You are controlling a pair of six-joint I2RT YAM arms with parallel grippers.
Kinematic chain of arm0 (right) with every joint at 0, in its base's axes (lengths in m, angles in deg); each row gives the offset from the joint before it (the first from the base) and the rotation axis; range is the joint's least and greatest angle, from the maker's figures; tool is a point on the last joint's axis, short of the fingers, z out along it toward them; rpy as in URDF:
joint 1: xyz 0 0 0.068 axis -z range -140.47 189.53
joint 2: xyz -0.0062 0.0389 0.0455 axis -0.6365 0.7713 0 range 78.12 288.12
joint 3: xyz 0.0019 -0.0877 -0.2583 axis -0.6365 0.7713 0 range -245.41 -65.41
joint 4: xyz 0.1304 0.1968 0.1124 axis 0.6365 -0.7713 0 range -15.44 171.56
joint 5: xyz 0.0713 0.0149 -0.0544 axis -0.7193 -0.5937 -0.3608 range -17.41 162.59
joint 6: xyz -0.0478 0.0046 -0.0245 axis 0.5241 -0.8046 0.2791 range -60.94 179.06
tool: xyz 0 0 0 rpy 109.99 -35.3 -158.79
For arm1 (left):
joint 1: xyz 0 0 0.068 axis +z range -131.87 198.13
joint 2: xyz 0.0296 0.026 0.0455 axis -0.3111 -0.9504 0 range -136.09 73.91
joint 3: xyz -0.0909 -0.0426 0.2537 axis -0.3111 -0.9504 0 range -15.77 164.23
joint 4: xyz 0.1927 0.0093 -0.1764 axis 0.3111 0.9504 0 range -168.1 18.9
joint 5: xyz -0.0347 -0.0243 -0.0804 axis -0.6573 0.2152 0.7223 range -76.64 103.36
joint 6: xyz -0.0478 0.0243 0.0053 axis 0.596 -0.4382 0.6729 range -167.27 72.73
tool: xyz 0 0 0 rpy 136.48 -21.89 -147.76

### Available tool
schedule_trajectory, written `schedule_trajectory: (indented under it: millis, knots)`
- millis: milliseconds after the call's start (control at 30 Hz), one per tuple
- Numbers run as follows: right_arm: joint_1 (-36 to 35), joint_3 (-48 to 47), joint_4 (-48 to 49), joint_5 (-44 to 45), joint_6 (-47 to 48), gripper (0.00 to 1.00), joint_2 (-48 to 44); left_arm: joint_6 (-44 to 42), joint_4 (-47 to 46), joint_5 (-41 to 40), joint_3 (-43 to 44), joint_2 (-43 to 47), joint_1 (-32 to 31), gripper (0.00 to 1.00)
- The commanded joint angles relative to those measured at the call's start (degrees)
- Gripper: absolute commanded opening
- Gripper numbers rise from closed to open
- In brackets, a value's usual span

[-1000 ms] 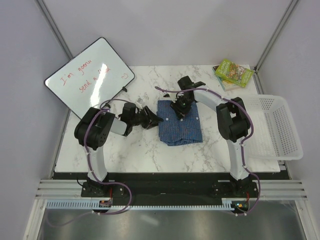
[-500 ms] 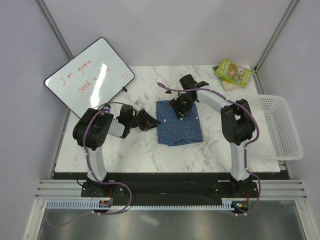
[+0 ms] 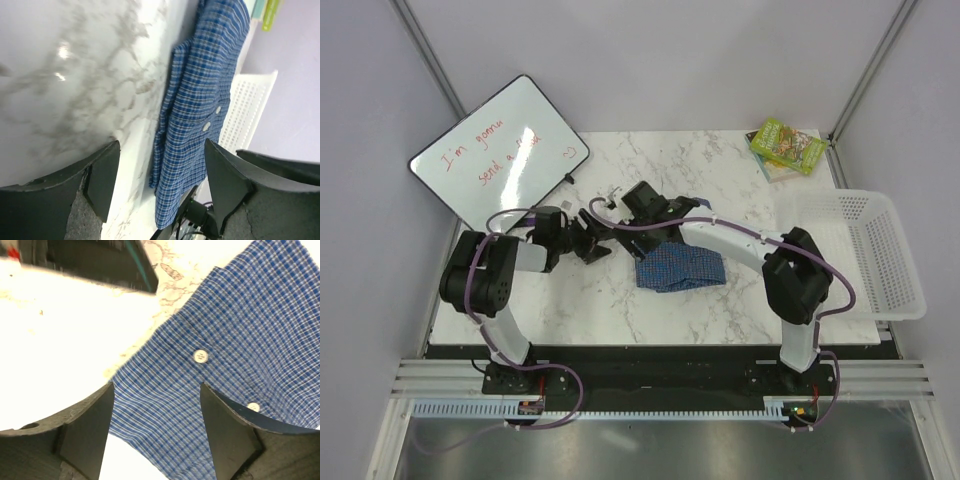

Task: Fold and stack the long sleeve shirts
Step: Fold the shirt

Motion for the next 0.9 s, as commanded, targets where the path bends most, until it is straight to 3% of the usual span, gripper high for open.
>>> schedule_trajectory:
  millis: [0,167,333,700,867]
  knots:
    - [-3.71,-3.11,1.69,14.23,-7.98,0.75,2.25,-6.51,16.03,-4.92,4.01,4.53,4.29,0.77]
    - [-9.07,-2.76,3.19,24.34,-11.59,0.67,4.01,-9.86,29.84,-10.91,10.09,5.50,6.06,0.77]
    - [-11.28,-4.60,3.55,30.76,-13.08,0.65,8.30,-9.42,30.30,-11.18,10.45,5.60,6.06,0.77]
    - [-10.93,-1.80,3.80,30.33,-17.30,0.58,13.59,-8.98,30.30,-11.80,10.45,5.77,6.15,0.77]
    - [-9.79,0.49,5.12,27.61,-18.44,0.48,14.91,-8.28,30.56,-11.36,10.80,5.42,6.15,0.77]
